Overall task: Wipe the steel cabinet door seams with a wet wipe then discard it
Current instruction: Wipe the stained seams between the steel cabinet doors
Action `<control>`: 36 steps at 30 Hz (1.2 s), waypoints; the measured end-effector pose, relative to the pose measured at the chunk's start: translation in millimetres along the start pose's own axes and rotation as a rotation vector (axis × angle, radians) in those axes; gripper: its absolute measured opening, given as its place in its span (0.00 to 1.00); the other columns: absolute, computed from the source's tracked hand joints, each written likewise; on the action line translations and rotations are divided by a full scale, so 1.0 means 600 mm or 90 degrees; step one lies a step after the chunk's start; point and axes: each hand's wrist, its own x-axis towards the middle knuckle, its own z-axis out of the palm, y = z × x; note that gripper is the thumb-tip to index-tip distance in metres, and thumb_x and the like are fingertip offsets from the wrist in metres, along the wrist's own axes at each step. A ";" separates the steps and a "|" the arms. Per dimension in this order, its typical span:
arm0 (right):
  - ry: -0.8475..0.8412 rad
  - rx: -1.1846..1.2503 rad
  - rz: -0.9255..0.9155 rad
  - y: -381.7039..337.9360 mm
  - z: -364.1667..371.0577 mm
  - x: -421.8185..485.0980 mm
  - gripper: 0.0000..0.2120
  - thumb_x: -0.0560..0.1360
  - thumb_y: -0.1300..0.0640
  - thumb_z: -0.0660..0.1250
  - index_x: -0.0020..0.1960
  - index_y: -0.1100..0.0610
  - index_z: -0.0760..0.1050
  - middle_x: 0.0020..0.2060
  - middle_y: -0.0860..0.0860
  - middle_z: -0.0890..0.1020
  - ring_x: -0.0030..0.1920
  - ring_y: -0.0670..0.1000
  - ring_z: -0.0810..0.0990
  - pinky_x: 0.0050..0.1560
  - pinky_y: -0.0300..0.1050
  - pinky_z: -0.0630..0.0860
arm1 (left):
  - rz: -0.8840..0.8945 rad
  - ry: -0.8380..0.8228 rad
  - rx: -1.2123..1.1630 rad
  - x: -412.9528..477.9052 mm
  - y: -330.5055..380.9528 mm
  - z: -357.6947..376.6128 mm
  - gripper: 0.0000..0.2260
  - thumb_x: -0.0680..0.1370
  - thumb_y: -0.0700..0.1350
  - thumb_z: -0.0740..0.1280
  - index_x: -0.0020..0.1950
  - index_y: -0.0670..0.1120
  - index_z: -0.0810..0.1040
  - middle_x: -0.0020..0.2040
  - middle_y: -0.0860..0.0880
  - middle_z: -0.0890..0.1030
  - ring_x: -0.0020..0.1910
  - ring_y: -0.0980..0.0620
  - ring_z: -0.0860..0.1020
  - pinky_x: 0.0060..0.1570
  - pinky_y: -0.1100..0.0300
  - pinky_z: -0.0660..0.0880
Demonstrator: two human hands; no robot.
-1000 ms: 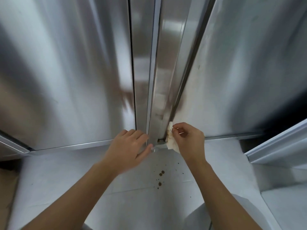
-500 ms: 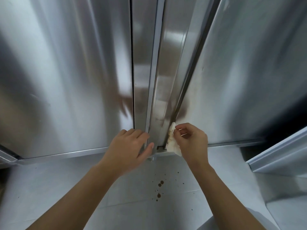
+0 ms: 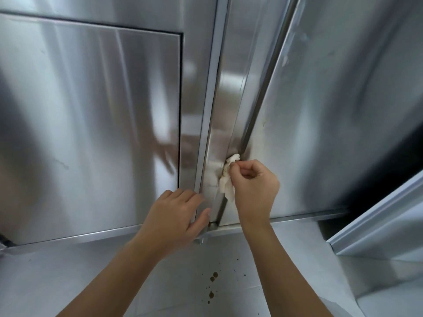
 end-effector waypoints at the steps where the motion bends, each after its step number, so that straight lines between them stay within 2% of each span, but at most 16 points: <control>1: 0.013 -0.013 -0.003 -0.003 0.003 0.002 0.06 0.71 0.58 0.75 0.36 0.52 0.82 0.28 0.42 0.82 0.33 0.44 0.82 0.36 0.39 0.78 | 0.002 0.004 0.001 0.000 -0.001 -0.002 0.19 0.82 0.56 0.57 0.54 0.47 0.83 0.46 0.51 0.85 0.42 0.52 0.81 0.42 0.58 0.77; 5: 0.034 -0.038 0.033 0.003 0.014 -0.006 0.07 0.70 0.56 0.76 0.34 0.50 0.82 0.27 0.41 0.81 0.31 0.43 0.80 0.34 0.39 0.75 | 0.011 0.016 0.013 -0.003 -0.006 -0.003 0.19 0.81 0.56 0.57 0.53 0.46 0.84 0.44 0.51 0.85 0.40 0.52 0.81 0.41 0.60 0.73; 10: 0.037 -0.042 0.026 -0.007 0.010 -0.005 0.06 0.71 0.56 0.75 0.35 0.50 0.82 0.28 0.41 0.81 0.32 0.43 0.81 0.35 0.43 0.78 | 0.011 0.039 0.028 -0.001 -0.015 -0.004 0.18 0.81 0.55 0.58 0.50 0.47 0.84 0.42 0.51 0.83 0.38 0.51 0.80 0.40 0.62 0.69; 15: 0.062 -0.037 -0.042 -0.033 0.000 0.023 0.06 0.71 0.58 0.75 0.36 0.52 0.82 0.28 0.41 0.81 0.33 0.43 0.81 0.35 0.36 0.76 | -0.001 0.043 0.014 0.005 -0.023 -0.010 0.18 0.81 0.56 0.58 0.52 0.48 0.84 0.44 0.52 0.84 0.40 0.53 0.81 0.42 0.62 0.70; 20: 0.012 -0.040 -0.039 -0.006 0.000 -0.001 0.05 0.72 0.59 0.76 0.39 0.53 0.82 0.30 0.40 0.81 0.34 0.42 0.81 0.34 0.32 0.74 | -0.016 0.047 0.003 0.006 -0.027 -0.012 0.18 0.81 0.56 0.58 0.51 0.48 0.84 0.45 0.52 0.84 0.40 0.53 0.81 0.39 0.59 0.77; 25: -0.009 -0.016 -0.090 -0.005 -0.006 0.005 0.07 0.72 0.63 0.75 0.42 0.54 0.78 0.30 0.43 0.80 0.33 0.47 0.80 0.36 0.39 0.78 | -0.025 0.059 0.012 0.001 -0.032 -0.008 0.19 0.81 0.56 0.57 0.50 0.48 0.83 0.44 0.52 0.84 0.39 0.52 0.80 0.40 0.61 0.72; 28: -0.034 -0.013 -0.104 -0.001 -0.006 0.007 0.07 0.72 0.65 0.74 0.42 0.54 0.82 0.32 0.43 0.82 0.35 0.47 0.81 0.37 0.42 0.80 | -0.031 0.060 0.013 0.001 -0.034 -0.009 0.19 0.81 0.57 0.57 0.51 0.47 0.83 0.44 0.52 0.84 0.39 0.52 0.81 0.41 0.61 0.72; 32: -0.038 0.023 -0.083 0.001 -0.006 -0.005 0.08 0.74 0.63 0.74 0.49 0.51 0.86 0.37 0.41 0.85 0.38 0.43 0.84 0.41 0.34 0.80 | -0.036 0.062 0.010 0.005 -0.034 -0.011 0.19 0.81 0.56 0.57 0.50 0.47 0.83 0.44 0.52 0.84 0.39 0.52 0.81 0.40 0.59 0.74; 36: -0.078 0.005 -0.098 0.003 -0.007 -0.015 0.09 0.74 0.59 0.75 0.54 0.52 0.84 0.40 0.42 0.84 0.39 0.44 0.84 0.42 0.31 0.79 | -0.039 0.072 0.004 0.005 -0.035 -0.015 0.18 0.81 0.56 0.57 0.50 0.47 0.83 0.44 0.52 0.83 0.39 0.51 0.80 0.40 0.59 0.74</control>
